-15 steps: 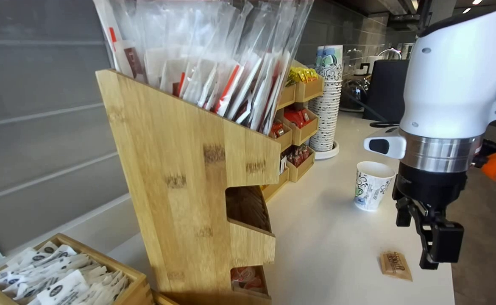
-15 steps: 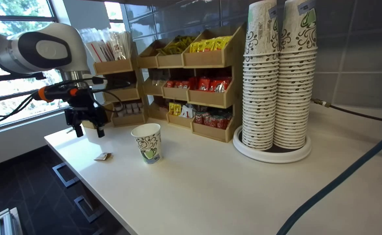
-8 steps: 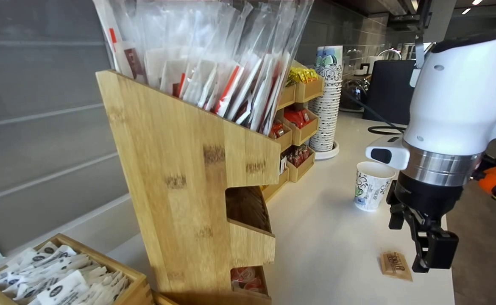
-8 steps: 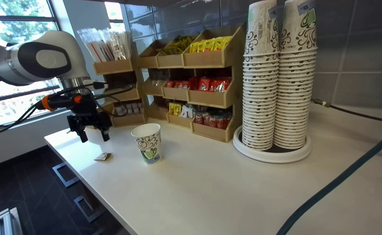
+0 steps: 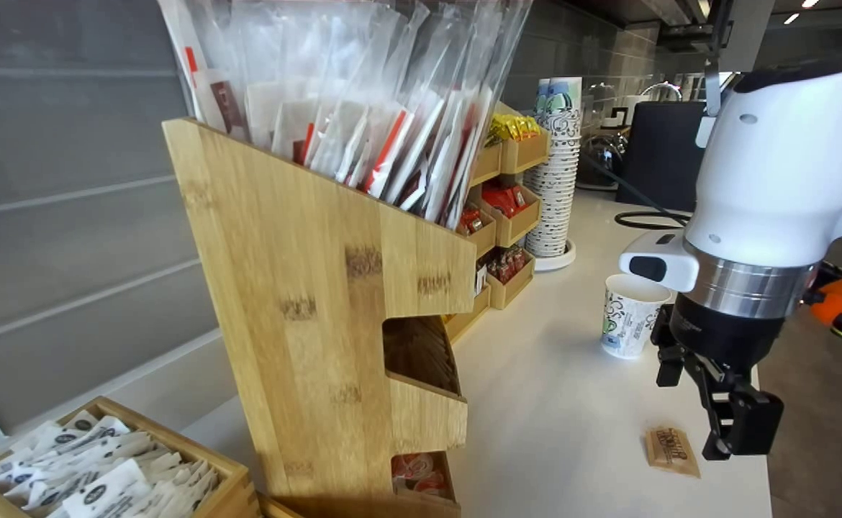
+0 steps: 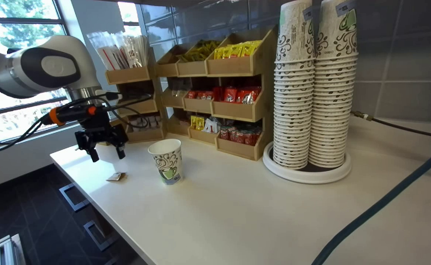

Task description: Pick up the brown pack and put it down

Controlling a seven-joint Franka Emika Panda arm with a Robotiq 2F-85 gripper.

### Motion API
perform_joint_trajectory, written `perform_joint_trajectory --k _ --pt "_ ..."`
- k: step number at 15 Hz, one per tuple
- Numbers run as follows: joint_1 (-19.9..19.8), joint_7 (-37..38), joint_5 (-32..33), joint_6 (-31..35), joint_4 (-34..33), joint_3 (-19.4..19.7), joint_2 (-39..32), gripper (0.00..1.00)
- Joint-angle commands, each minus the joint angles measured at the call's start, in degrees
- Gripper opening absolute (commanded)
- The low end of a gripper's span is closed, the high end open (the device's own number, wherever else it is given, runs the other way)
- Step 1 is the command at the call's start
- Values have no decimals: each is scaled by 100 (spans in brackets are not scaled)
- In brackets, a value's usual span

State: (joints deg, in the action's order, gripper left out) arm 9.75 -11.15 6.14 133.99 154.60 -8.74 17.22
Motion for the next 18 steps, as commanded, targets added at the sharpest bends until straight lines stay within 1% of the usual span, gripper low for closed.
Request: perform_joint_trajectory --k 1,5,9,11,15,17,18 --pt "155 -548 -81 60 -8 136 -121 100" --pt "312 -1477 -94 64 -58 218 -215 100" --pt "458 -2352 -110 264 -111 290 -374 100" --pt "431 -2571 -58 245 -173 311 -528 100" --pt "395 -3307 -114 268 -235 366 -810 100" --pt "364 -3547 -104 280 -309 349 -937 100" --pt "321 -3236 -41 169 -144 273 -693 100"
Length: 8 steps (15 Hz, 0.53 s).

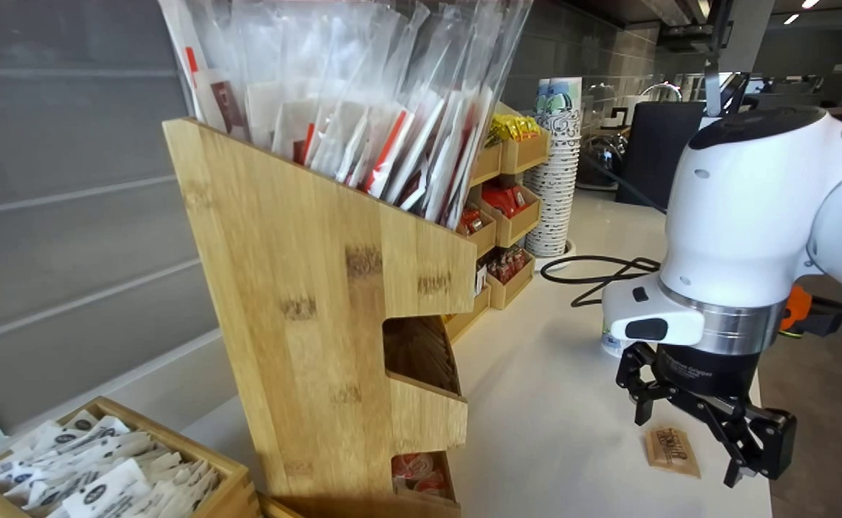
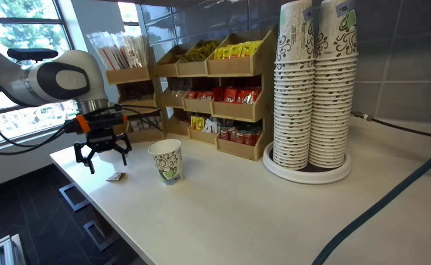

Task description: Pick up the brown pack and put it down

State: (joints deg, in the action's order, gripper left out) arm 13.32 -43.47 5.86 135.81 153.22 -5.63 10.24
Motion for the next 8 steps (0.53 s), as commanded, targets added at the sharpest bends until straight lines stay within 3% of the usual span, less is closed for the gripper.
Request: perform_joint_trajectory --k 1,8 --pt "-44 -88 -14 1 -42 -41 -60 100" --pt "-85 -270 103 55 -136 -55 -255 100"
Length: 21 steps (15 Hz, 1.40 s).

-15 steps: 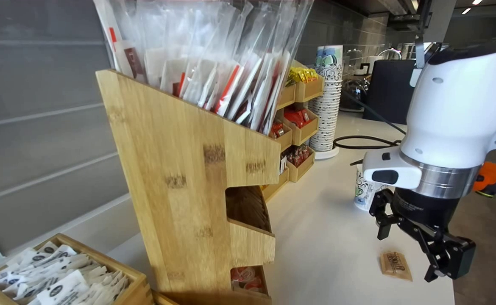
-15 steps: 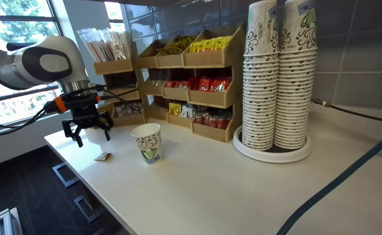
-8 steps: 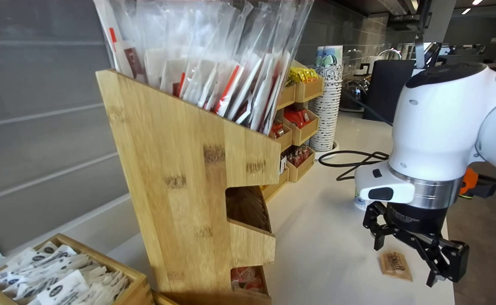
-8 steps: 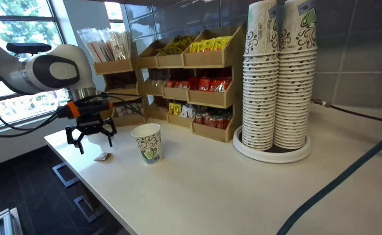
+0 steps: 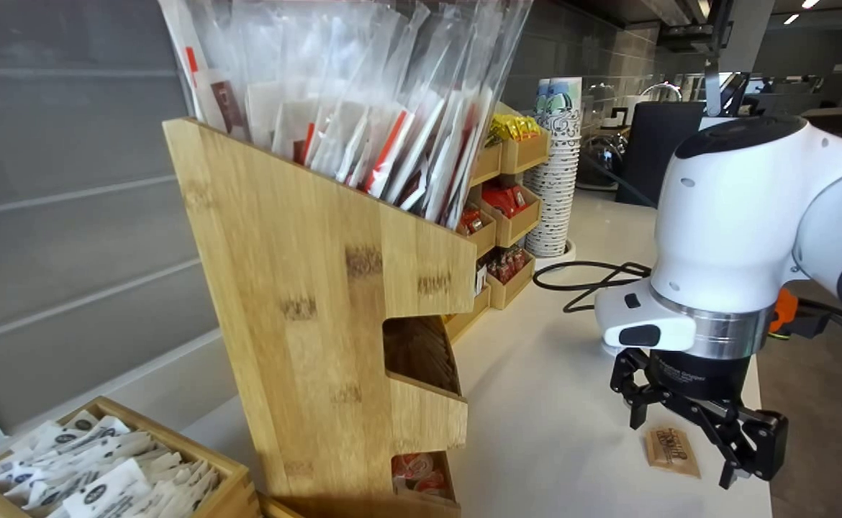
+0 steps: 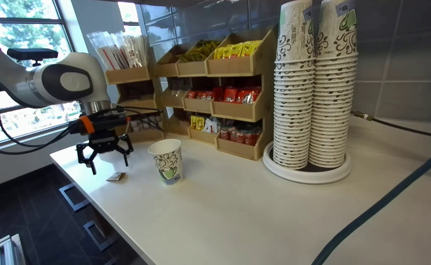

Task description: Pick up the brown pack and put it down

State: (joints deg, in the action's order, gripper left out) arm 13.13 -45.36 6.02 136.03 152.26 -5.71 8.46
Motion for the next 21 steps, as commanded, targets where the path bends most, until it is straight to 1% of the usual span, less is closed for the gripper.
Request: perform_joint_trajectory --k 1,5,8,12,17,18,19,21 --pt "-52 -19 -14 -13 -7 -56 -7 100" --pt "-53 -23 -13 -13 -7 -58 -11 100" --pt "-40 -534 152 -152 -44 -41 15 100" --pt "-27 -1428 75 -149 -101 -17 -84 100" --pt "-92 -2045 177 -93 -189 -23 -203 100" --pt "-103 -2141 174 -74 -208 -23 -248 97" --pt "-114 -2210 171 -50 -225 -24 -287 91" --pt "-143 -2288 200 -13 -265 -35 -366 68"
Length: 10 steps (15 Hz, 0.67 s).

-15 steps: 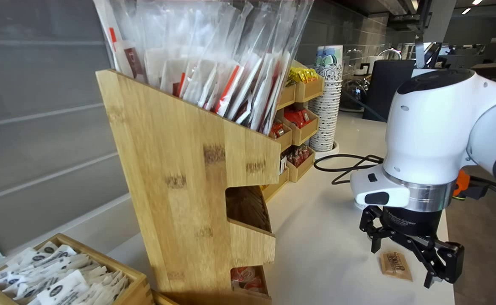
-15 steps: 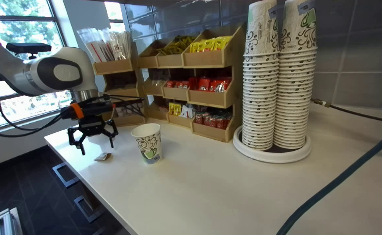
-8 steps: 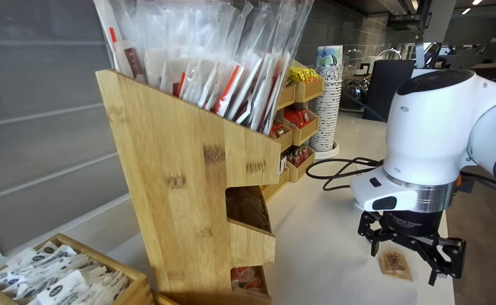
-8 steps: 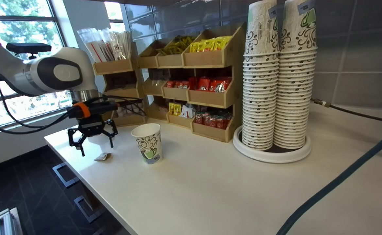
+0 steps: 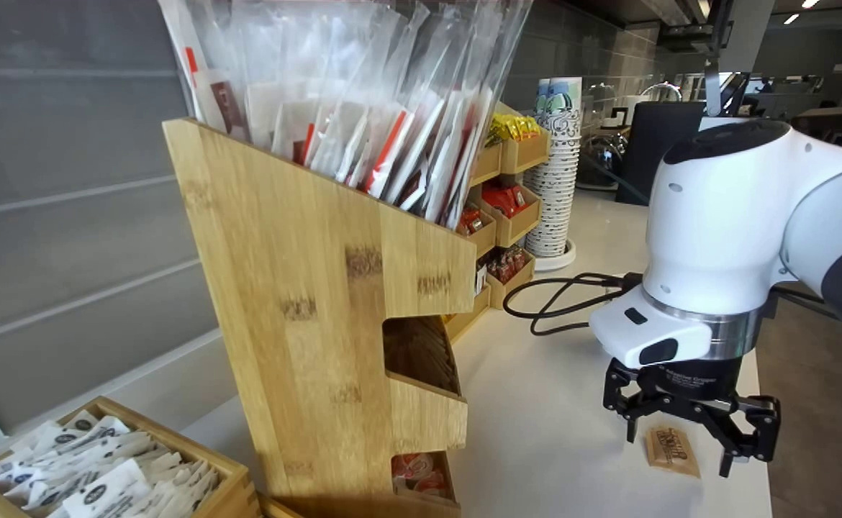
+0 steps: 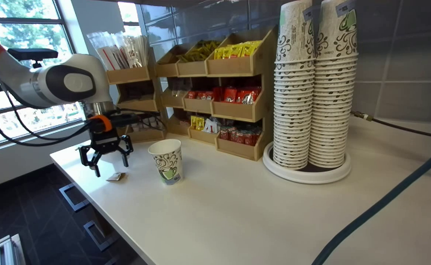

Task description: Pick up the brown pack and put it down

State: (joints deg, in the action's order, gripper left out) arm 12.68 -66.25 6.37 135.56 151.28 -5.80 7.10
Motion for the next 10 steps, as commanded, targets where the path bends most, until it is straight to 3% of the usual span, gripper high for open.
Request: perform_joint_trajectory --k 1,5,10 --pt "-111 -239 171 47 -189 -28 -271 62" --pt "-169 -312 264 45 -306 -47 -385 32" --pt "-197 -316 360 19 -400 -62 -463 10"
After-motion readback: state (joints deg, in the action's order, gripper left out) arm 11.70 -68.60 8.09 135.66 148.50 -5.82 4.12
